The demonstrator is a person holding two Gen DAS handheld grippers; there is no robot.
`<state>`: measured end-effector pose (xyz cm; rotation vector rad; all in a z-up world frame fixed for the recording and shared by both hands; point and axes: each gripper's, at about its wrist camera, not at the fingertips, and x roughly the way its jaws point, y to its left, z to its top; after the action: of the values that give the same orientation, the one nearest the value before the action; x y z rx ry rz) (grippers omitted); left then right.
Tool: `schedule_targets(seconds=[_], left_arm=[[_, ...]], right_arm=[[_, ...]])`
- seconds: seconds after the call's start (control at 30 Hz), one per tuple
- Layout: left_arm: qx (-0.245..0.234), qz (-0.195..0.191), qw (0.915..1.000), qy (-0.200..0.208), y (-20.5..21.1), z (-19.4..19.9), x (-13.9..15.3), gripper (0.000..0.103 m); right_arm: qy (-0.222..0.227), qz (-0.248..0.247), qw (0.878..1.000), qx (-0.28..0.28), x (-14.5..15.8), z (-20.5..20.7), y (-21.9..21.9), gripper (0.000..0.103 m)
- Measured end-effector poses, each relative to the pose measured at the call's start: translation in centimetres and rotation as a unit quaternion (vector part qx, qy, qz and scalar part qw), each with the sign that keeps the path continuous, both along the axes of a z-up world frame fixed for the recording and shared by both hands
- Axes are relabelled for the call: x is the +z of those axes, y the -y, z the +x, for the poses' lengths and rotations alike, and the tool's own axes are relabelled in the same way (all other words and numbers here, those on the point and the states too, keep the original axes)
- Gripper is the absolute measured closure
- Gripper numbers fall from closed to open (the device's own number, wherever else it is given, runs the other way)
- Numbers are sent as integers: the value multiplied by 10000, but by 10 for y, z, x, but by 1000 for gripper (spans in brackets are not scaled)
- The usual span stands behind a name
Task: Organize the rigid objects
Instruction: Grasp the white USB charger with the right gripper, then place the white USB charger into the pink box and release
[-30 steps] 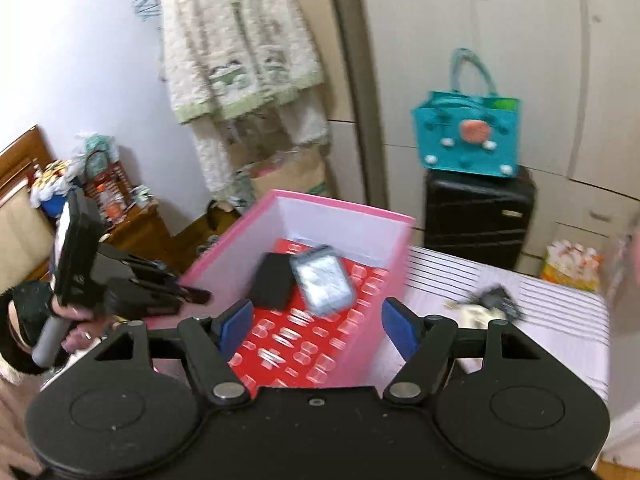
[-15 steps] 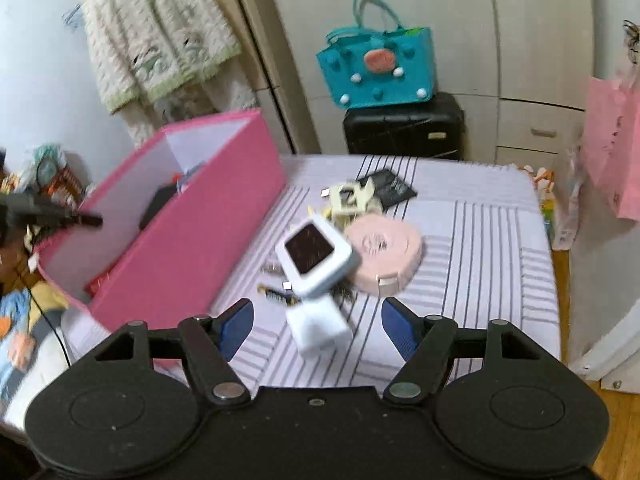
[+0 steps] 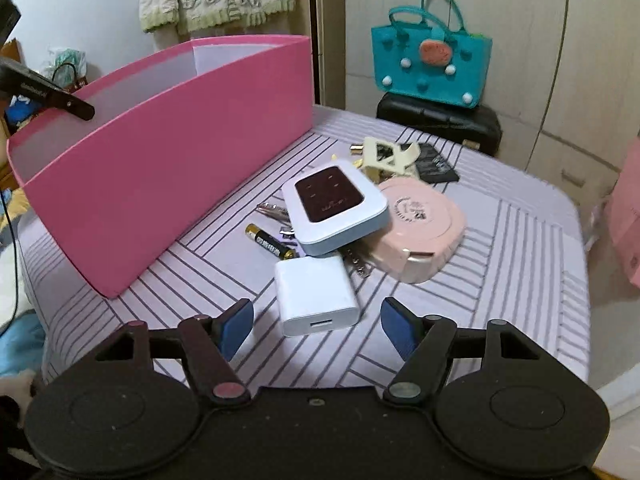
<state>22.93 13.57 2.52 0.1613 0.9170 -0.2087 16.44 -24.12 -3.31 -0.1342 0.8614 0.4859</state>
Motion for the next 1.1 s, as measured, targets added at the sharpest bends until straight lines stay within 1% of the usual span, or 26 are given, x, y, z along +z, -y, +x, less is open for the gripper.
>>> schedule_targets(seconds=[0.07, 0.1, 0.13, 0.17, 0.2, 0.33, 0.4, 0.53, 0.67, 0.77, 0.87, 1.0, 1.1], left_arm=[[-40, 56, 10000, -7, 1, 0, 0, 95], [-57, 76, 10000, -18, 2, 1, 0, 95], [-61, 78, 9999, -28, 1, 1, 0, 95], [-62, 77, 9999, -44, 1, 2, 1, 95], [-67, 79, 9999, -55, 1, 2, 1, 95], [-85, 99, 9999, -85, 0, 3, 1, 95], [-111, 112, 9998, -129, 0, 4, 2, 95], [-193, 214, 9991, -318, 4, 9, 4, 95], [-255, 225, 9978, -562, 3, 16, 10, 95], [-286, 221, 9968, -718, 2, 20, 14, 95], [-321, 253, 9959, -804, 3, 24, 16, 95], [-253, 194, 9952, -926, 2, 29, 17, 95], [-259, 193, 9947, -978, 2, 30, 18, 95]], right_arm=[[-24, 13, 10000, 8, -1, 4, -2, 31], [-25, -15, 10000, 3, -2, 7, -3, 33], [-31, -75, 10000, 0, -2, 10, -5, 38], [-60, -140, 9999, 0, -3, 12, -6, 47], [-82, -160, 9998, -18, -2, 14, -8, 52], [-189, -347, 9992, -82, 4, 11, -14, 53], [-386, -370, 9983, -239, 9, 11, -16, 53], [-749, -209, 9961, -408, 19, 10, -14, 53], [-920, -14, 9947, -449, 32, 12, -12, 53], [-858, 37, 9953, -451, 48, 15, -12, 53], [-705, 114, 9967, -383, 68, 18, -15, 53], [-402, 369, 9984, -157, 101, 23, -19, 53], [-148, 501, 9986, 116, 126, 33, -32, 53]])
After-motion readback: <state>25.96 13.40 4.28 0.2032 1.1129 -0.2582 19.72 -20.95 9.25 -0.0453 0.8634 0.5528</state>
